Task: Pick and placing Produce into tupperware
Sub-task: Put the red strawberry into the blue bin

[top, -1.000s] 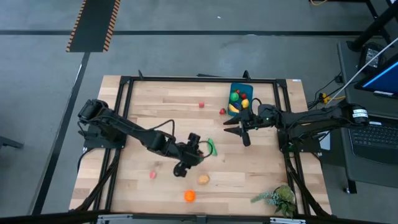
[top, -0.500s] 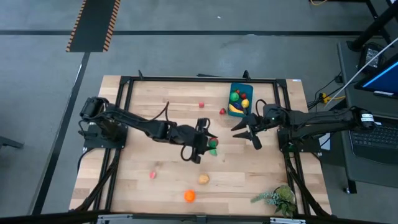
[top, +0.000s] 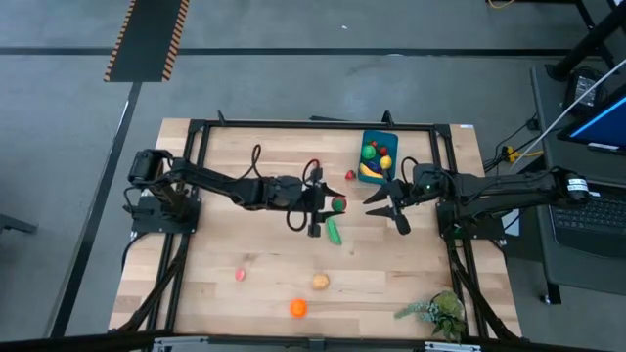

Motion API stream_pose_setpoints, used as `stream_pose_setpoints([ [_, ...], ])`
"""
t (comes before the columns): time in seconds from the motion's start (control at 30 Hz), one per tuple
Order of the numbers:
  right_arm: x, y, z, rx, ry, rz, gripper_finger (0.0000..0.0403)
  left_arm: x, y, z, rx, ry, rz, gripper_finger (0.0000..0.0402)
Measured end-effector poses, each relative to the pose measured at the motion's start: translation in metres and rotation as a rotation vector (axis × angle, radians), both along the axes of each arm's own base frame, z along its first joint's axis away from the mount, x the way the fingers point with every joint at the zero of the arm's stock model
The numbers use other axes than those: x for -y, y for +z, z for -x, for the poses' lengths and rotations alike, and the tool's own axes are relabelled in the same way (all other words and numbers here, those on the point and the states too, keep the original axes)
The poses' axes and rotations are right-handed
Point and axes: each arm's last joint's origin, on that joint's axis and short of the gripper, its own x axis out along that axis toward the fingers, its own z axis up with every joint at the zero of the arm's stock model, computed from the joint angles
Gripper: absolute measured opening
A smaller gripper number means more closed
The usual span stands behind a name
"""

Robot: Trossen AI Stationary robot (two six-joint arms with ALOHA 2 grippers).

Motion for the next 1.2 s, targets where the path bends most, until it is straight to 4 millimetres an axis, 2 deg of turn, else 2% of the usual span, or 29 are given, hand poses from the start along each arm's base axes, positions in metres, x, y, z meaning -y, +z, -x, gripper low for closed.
stream_pose_setpoints([
  [0.1,0.001,0.000,0.000,0.000,-0.010,0.025,0.0147,-0.006,-0.005,0.002,0.012,-0.007,0.031,0.0177],
  [0.33,0.003,-0.001,0.000,0.003,-0.063,0.117,0.0147,-0.016,-0.014,0.012,0.174,-0.079,0.123,0.0177],
  [0.47,0.005,0.000,-0.001,0.007,-0.128,0.146,0.0147,-0.021,-0.022,0.019,0.197,-0.088,0.167,0.0177],
  [0.7,0.006,0.002,-0.001,0.031,-0.145,0.157,0.0149,-0.026,-0.022,0.020,0.220,-0.081,0.166,0.0177],
  [0.8,0.006,0.004,-0.003,0.059,-0.147,0.162,0.0165,-0.028,-0.022,0.020,0.217,-0.115,0.171,0.0177],
  [1.07,0.007,0.011,-0.007,0.142,-0.180,0.218,0.0235,-0.034,-0.023,0.021,0.211,-0.099,0.172,0.0177],
  [1.2,0.008,0.011,-0.014,0.186,-0.184,0.218,0.0253,-0.035,-0.024,0.021,0.194,-0.097,0.174,0.0177],
])
